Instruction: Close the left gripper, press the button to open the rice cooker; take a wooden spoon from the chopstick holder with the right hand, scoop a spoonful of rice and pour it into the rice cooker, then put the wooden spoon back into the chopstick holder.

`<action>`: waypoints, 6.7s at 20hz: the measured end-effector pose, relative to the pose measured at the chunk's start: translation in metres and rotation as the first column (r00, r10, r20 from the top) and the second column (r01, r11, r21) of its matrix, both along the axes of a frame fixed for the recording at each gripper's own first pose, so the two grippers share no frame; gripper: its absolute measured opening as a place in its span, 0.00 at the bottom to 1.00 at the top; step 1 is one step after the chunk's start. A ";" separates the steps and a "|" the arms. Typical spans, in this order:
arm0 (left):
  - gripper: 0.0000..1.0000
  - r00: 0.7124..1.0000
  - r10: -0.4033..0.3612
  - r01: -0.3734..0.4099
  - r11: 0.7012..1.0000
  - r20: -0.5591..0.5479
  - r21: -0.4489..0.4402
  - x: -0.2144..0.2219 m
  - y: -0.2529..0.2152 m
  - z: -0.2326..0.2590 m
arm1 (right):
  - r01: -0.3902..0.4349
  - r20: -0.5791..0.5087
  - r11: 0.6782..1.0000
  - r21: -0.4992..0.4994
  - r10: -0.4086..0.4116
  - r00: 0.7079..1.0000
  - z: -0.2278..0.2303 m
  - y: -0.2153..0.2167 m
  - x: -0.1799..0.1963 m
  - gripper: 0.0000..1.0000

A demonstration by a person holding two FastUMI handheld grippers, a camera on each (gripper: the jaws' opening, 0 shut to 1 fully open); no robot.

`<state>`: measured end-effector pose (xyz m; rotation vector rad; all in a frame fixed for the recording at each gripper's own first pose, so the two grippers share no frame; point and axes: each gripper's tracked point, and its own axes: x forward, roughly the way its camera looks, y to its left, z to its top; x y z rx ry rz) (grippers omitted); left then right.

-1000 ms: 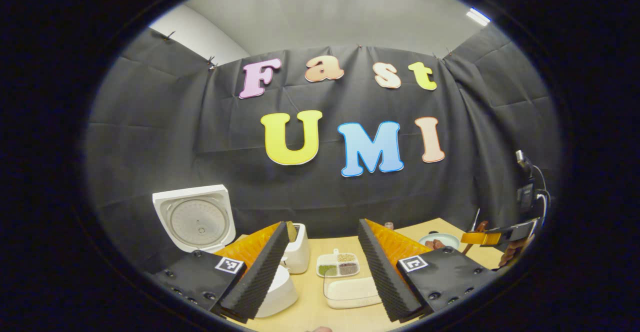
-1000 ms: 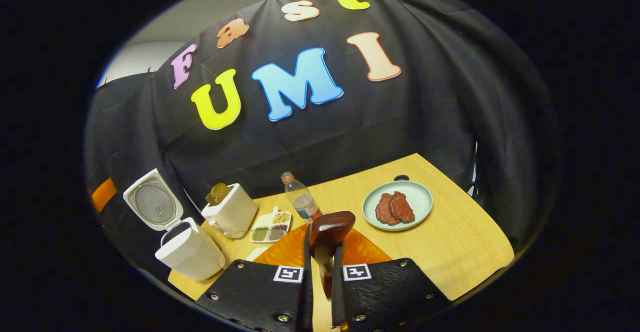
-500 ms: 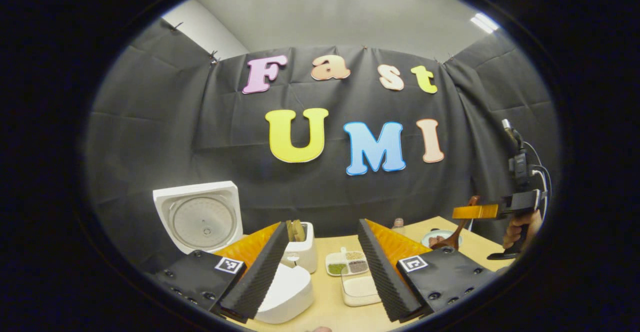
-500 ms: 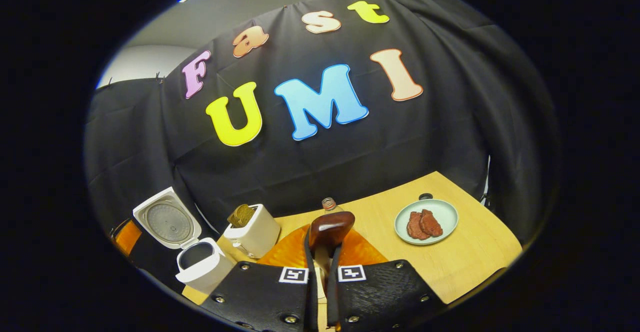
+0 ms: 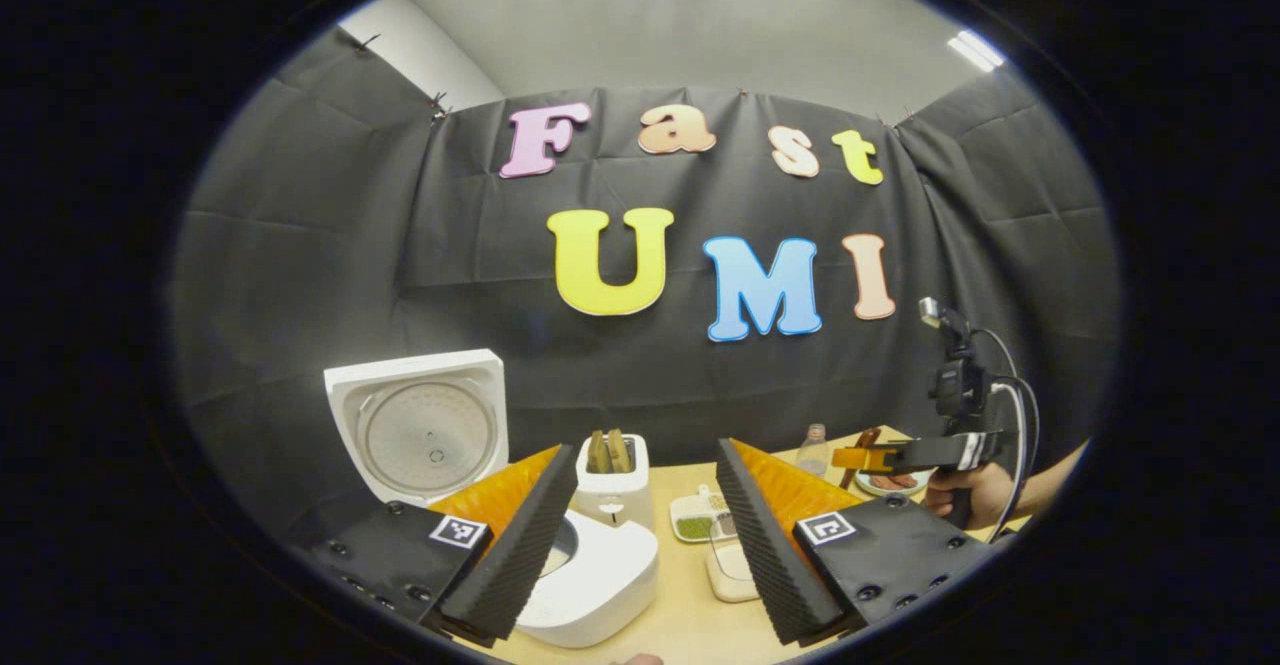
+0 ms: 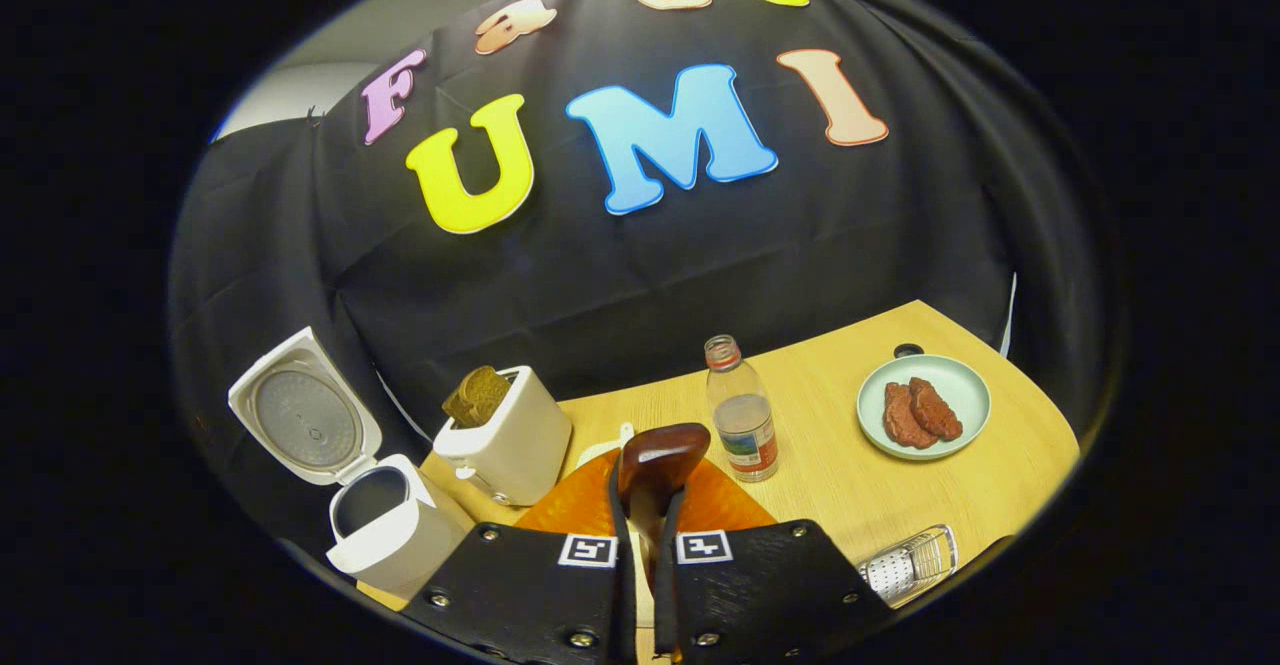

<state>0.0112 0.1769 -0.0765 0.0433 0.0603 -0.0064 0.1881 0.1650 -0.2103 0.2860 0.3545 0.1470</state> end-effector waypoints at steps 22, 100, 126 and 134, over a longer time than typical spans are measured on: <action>0.96 0.998 0.035 -0.037 0.999 -0.047 -0.029 -0.014 0.060 -0.032 | 0.074 -0.184 0.950 0.304 -0.018 0.983 -0.066 0.054 0.010 0.07; 0.97 0.987 0.161 -0.162 0.983 -0.015 -0.087 -0.111 0.131 -0.030 | -0.717 0.137 0.695 -0.051 0.716 0.684 0.146 0.369 -0.048 0.07; 0.97 0.984 -0.178 0.173 0.974 -0.022 -0.144 -0.028 -0.065 -0.014 | -0.142 0.081 0.844 0.518 0.116 0.990 0.137 -0.027 -0.062 0.07; 0.97 0.967 -0.253 0.248 0.960 -0.029 -0.130 -0.018 -0.119 -0.011 | -0.041 0.051 0.864 0.502 0.018 0.999 0.115 -0.098 -0.082 0.07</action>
